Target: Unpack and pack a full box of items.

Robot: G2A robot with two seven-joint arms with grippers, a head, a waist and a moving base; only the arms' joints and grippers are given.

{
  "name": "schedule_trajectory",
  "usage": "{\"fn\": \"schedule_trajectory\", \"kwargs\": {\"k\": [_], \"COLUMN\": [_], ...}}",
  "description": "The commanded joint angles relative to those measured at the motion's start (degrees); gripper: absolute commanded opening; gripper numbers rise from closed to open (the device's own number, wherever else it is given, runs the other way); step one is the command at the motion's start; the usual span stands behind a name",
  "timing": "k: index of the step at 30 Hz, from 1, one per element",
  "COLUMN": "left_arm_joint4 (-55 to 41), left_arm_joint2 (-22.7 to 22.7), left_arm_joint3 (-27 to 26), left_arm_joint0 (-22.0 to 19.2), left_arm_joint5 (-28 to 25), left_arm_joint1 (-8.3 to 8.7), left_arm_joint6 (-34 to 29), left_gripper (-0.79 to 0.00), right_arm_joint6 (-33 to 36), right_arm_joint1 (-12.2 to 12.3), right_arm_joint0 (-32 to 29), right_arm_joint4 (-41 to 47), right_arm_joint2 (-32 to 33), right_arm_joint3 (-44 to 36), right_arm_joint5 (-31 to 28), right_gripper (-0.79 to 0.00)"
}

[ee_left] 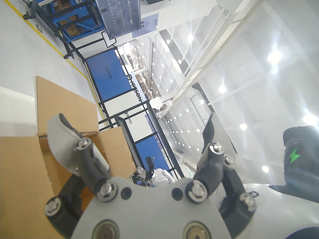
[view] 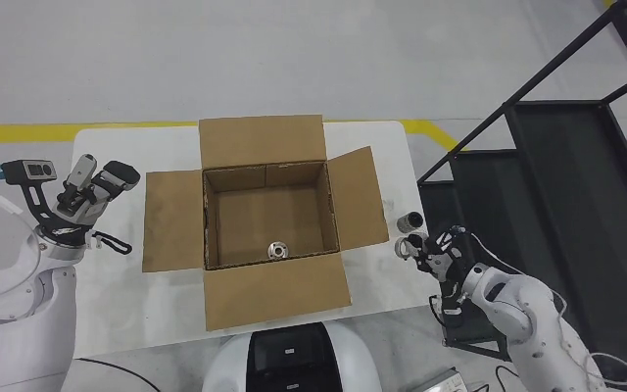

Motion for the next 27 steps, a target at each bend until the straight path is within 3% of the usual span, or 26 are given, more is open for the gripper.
{"fn": "schedule_trajectory", "kwargs": {"k": [1,6,11,20,27], "left_arm_joint4": [0.0,0.0,0.0,0.0,0.0], "left_arm_joint2": [0.0,0.0,0.0,0.0,0.0], "left_arm_joint3": [0.0,0.0,0.0,0.0,0.0], "left_arm_joint0": [0.0,0.0,0.0,0.0,0.0], "left_arm_joint5": [0.0,0.0,0.0,0.0,0.0], "left_arm_joint1": [0.00,0.00,0.00,0.00,0.00], "left_arm_joint6": [0.0,0.0,0.0,0.0,0.0], "left_gripper": [0.000,0.000,0.000,0.000,0.000], "right_arm_joint6": [0.2,1.9,6.3,17.3,24.5], "right_arm_joint1": [0.1,0.2,0.5,-0.5,-3.1], "right_arm_joint0": [-2.1,-1.3,8.1,35.4,48.9], "right_arm_joint4": [1.7,2.8,1.8,-0.6,-1.8], "right_arm_joint2": [2.6,3.4,-2.9,-26.7,-42.0], "right_arm_joint3": [-5.2,-15.3,-18.9,-8.8,2.2], "right_arm_joint5": [-0.4,0.6,0.5,2.1,8.0], "right_gripper": [-0.785,-0.785,-0.785,-0.785,-0.785]}}
